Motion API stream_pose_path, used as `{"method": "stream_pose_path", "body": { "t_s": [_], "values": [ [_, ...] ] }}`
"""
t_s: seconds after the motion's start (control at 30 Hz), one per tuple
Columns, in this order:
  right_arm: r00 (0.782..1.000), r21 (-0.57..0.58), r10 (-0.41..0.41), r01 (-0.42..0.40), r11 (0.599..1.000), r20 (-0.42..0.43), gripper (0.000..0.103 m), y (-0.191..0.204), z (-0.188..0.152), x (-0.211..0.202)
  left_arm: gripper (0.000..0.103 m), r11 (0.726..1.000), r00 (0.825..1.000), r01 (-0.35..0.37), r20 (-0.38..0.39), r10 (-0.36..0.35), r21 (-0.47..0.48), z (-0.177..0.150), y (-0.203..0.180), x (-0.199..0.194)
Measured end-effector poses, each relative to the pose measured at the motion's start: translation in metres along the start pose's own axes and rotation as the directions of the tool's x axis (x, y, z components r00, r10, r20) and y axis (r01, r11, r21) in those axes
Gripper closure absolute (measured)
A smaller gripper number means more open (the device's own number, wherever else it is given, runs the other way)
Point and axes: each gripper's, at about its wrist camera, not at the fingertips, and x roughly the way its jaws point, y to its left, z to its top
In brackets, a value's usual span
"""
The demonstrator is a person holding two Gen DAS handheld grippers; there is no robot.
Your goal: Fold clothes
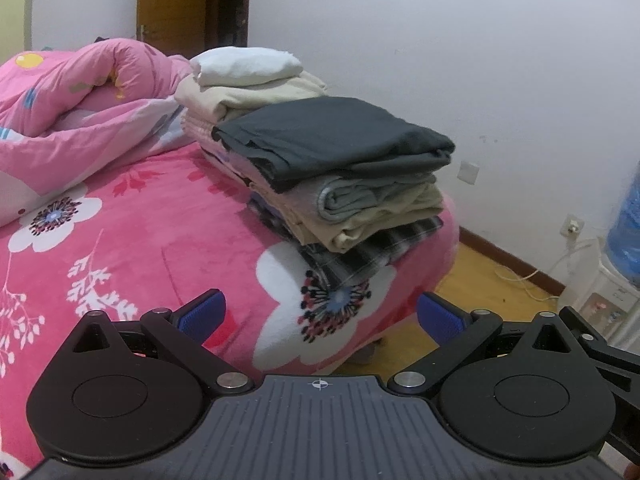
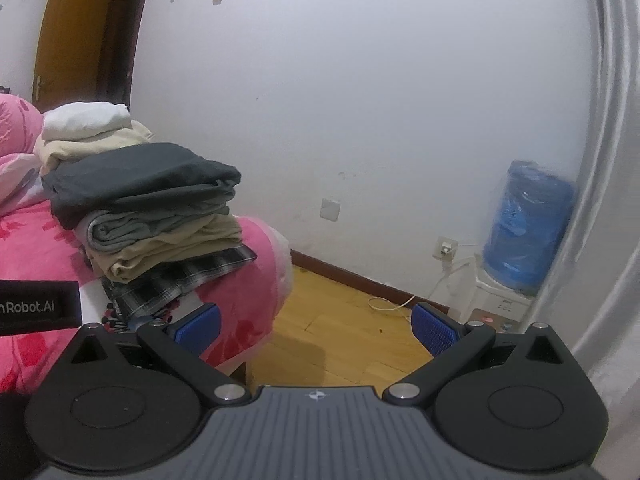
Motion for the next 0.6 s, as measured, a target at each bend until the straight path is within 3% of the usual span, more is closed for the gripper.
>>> {"method": "stream_pose_path", "body": {
  "t_s": [0.6],
  "values": [
    [1.0,-0.013,-0.002,0.002,1.0,0.012,0.0,-0.001,-0.001,-0.015,0.0,1.0,1.0,0.002,0.009,-0.002,0.0,-0.003,-0.001,-0.008]
  ]
}}
